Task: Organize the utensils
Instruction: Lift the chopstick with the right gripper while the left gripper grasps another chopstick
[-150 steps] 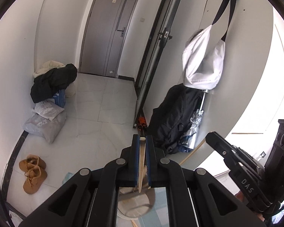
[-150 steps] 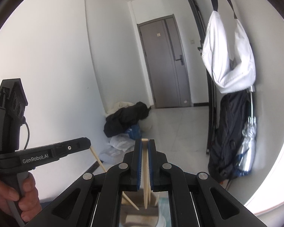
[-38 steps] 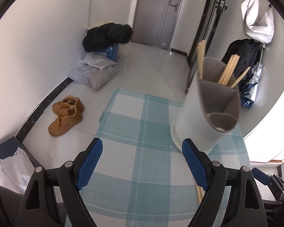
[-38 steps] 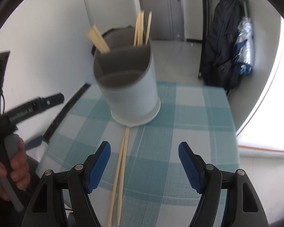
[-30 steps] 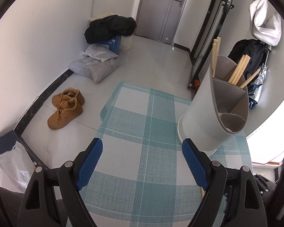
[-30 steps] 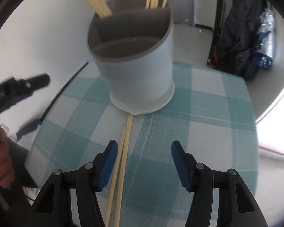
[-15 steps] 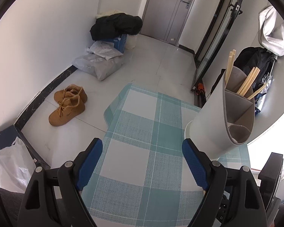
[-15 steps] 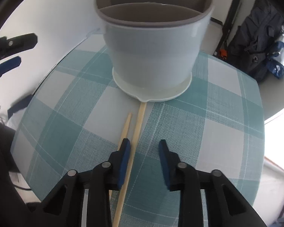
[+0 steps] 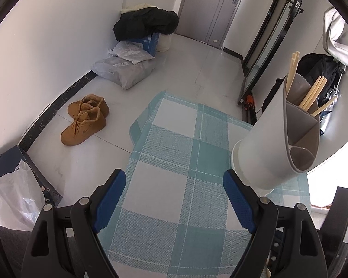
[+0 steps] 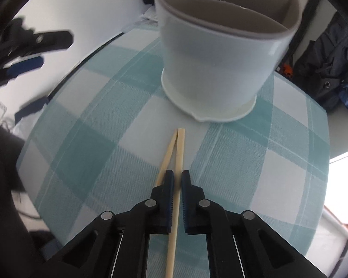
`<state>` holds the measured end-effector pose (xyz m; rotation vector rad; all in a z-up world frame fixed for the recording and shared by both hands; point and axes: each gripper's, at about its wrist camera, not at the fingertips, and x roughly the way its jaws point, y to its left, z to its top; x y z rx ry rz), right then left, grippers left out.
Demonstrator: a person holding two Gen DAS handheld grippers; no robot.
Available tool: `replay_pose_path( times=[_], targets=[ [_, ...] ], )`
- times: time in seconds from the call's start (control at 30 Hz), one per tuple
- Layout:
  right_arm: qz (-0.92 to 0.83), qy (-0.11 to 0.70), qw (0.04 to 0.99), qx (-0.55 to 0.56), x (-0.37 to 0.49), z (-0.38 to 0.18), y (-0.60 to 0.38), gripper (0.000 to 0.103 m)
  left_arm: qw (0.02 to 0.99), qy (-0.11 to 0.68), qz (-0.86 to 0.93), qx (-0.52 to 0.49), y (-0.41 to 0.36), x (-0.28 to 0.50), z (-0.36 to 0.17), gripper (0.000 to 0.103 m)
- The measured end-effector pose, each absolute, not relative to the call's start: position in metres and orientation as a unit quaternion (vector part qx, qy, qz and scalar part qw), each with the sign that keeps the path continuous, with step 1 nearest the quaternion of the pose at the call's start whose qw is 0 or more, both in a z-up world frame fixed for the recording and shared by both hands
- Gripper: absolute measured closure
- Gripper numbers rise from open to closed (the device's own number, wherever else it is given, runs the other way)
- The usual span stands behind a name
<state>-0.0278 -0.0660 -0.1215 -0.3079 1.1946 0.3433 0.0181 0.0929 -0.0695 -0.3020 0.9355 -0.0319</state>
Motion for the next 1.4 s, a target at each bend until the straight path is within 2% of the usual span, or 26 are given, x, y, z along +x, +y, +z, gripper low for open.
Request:
replay_pose_path(
  times=[0.3,0.5,0.57,0.63,0.83,1.17,1.4],
  targets=[
    [0.161,0.570,0.794,-0.139,-0.050,-0.119,-0.077,0.096,0.875,0.458,-0.013,-0.157,0.098,0.019,-0.072,0.020],
    [0.160,0.550,0.806,-0.146,-0.029,-0.120,-0.064,0.089,0.872,0.462,0.002,-0.162,0.107,0.021,-0.074,0.020],
    [0.164,0.542,0.808,-0.163,-0.022,-0.119,-0.054,0.089,0.871,0.464,0.006,-0.162,0.110,0.022,-0.075,0.020],
    [0.172,0.544,0.802,-0.176,-0.017,-0.118,-0.047,0.097,0.870,0.467,0.011,-0.158,0.112,0.022,-0.077,0.020],
    [0.193,0.542,0.805,-0.144,-0.012,-0.103,-0.054,0.097,0.869,0.472,-0.002,-0.152,0.106,0.023,-0.079,0.020],
    [0.173,0.433,0.883,0.055,-0.015,-0.034,-0.150,0.097,0.840,0.518,-0.084,-0.135,0.061,0.018,-0.092,0.020],
    [0.140,0.365,0.899,0.197,-0.023,-0.018,-0.220,0.097,0.820,0.552,-0.119,-0.092,0.015,0.008,-0.102,0.020]
  ],
)
